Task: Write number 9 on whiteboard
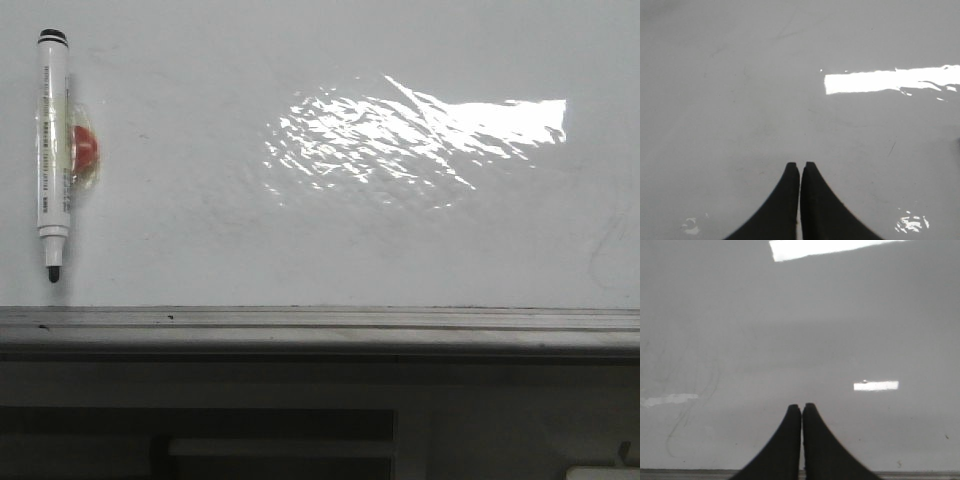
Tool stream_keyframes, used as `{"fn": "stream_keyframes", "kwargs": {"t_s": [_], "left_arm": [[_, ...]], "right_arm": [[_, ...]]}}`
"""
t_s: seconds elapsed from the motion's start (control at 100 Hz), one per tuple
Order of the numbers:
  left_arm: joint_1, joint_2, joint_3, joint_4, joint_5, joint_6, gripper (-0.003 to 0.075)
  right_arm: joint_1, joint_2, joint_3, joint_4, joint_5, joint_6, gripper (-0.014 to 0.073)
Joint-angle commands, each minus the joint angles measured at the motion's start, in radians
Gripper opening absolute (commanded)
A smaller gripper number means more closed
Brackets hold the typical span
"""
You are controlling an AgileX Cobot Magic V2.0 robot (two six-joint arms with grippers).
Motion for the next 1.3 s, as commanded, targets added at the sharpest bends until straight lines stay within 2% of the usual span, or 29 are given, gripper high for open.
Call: {"fn": "stream_keyframes", "kwargs": {"t_s": [0.0, 0.08, 0.22, 0.28, 0.35, 0.43, 0.58, 0.75, 0.92, 1.0, 1.1, 1.29], "left_arm": [[-0.005, 0.038, -0.037, -0.001, -0.102, -0.007, -0.0020], [-0.005, 0.053, -0.037, -0.001, -0.124, -0.007, 0.0005], [-0.006, 0.059, -0.032, -0.001, -0.183, -0.007, 0.0169], [-0.006, 0.062, -0.028, -0.069, -0.213, -0.033, 0.0225], [-0.006, 0.064, -0.028, -0.154, -0.218, -0.041, 0.0252], [-0.006, 0.073, -0.028, -0.121, -0.207, -0.028, 0.0291], [-0.006, 0.093, -0.028, -0.023, -0.214, -0.028, 0.0421], [-0.041, 0.093, -0.028, -0.041, -0.272, -0.033, 0.0420], [-0.097, 0.093, -0.035, -0.041, -0.258, -0.033, 0.0420], [-0.153, 0.096, -0.040, -0.018, -0.260, -0.033, 0.0421], [-0.232, 0.125, -0.040, 0.079, -0.250, -0.033, 0.0420], [-0.430, 0.248, -0.040, 0.074, -0.252, -0.033, 0.0420]], "right_arm": [[0.009, 0.019, -0.037, 0.010, -0.059, -0.008, -0.0041], [0.012, 0.019, -0.037, 0.010, -0.069, -0.008, -0.0041], [0.012, 0.019, -0.037, 0.010, -0.092, -0.008, -0.0041], [0.012, 0.019, -0.037, 0.010, -0.094, -0.008, -0.0041], [0.012, 0.019, -0.037, 0.010, -0.094, -0.008, -0.0041], [0.012, 0.019, -0.037, 0.010, -0.094, -0.008, -0.0041], [0.012, 0.019, -0.037, 0.010, -0.092, -0.008, -0.0041], [0.012, 0.019, -0.037, 0.010, -0.092, -0.008, -0.0041], [0.012, 0.019, -0.037, 0.010, -0.092, -0.008, -0.0041], [0.017, 0.019, -0.030, 0.010, -0.107, -0.008, -0.0041], [0.043, 0.019, -0.006, 0.010, -0.155, -0.008, -0.0041], [0.050, 0.019, -0.003, 0.010, -0.159, -0.008, -0.0041]]}}
